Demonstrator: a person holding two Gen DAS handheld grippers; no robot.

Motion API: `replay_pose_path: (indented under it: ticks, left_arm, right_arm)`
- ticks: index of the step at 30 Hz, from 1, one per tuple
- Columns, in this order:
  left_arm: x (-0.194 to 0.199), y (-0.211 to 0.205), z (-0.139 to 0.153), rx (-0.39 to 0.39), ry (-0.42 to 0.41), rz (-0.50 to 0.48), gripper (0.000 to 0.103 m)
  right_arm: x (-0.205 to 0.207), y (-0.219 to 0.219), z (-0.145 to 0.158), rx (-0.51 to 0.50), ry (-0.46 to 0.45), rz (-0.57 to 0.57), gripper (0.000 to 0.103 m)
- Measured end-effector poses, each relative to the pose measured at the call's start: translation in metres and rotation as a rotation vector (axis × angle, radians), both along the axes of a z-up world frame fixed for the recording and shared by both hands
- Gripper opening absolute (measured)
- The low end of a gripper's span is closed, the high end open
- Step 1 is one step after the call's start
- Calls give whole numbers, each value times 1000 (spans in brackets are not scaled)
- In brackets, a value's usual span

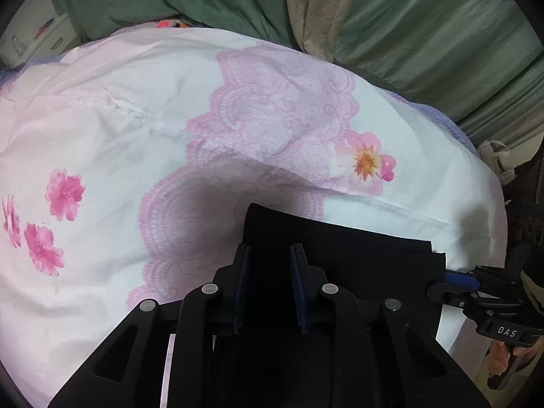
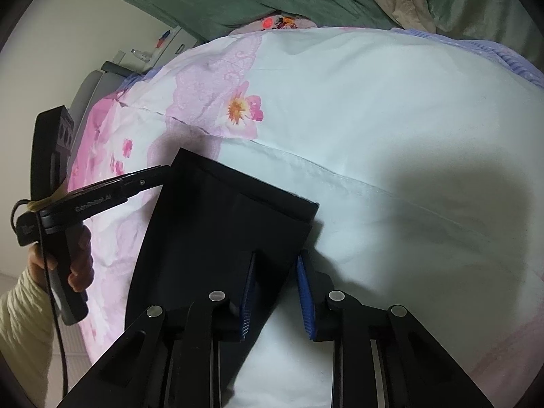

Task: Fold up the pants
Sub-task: 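Close both grippers on the end of the black trouser strip, then lift the strip end with both grippers and fold it back over the strip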

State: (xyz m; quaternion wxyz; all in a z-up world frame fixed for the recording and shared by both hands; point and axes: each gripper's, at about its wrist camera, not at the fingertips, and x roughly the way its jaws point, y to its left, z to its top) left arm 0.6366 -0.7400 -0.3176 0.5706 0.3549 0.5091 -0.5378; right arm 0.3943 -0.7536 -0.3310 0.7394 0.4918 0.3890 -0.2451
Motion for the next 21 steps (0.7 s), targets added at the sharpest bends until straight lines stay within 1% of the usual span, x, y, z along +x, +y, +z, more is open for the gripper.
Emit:
replay_pose_path:
  ticks: [5,9,10,11,12,13,15,18,21]
  left_arm:
    - [3,-7,-8,18,-9,-2,25]
    - [12,-6,-18,41,34,21,25]
    - [15,-4,-19,46,47,22,24]
    - [18,-1,-19,48,69,24,16]
    - [19,-1,-20,51,81,29,11]
    - [23,1,-19,46,96,38,9]
    - [27,3,-10,7,110,46,8]
    - [26,-4,-3,-18,92,33,8]
    - [19,-7,-11,15,47,-5,8]
  right_arm:
    - [0,0,-1,-3,7,6,25]
    - [1,-2,-4,0,8,0,24]
    - [2,-3,-4,-2,8,0,23]
    - [3,-4,-4,-3,10,-1,22]
    - [3,-4,-4,-4,12,1,18]
    - [4,-5,-4,-8,15,4,15]
    - [3,-6,-2,-8,10,3,13]
    - [1,-9,6,-27,-11,-9,10]
    - [5,-12,10,-58,-6,-8,10]
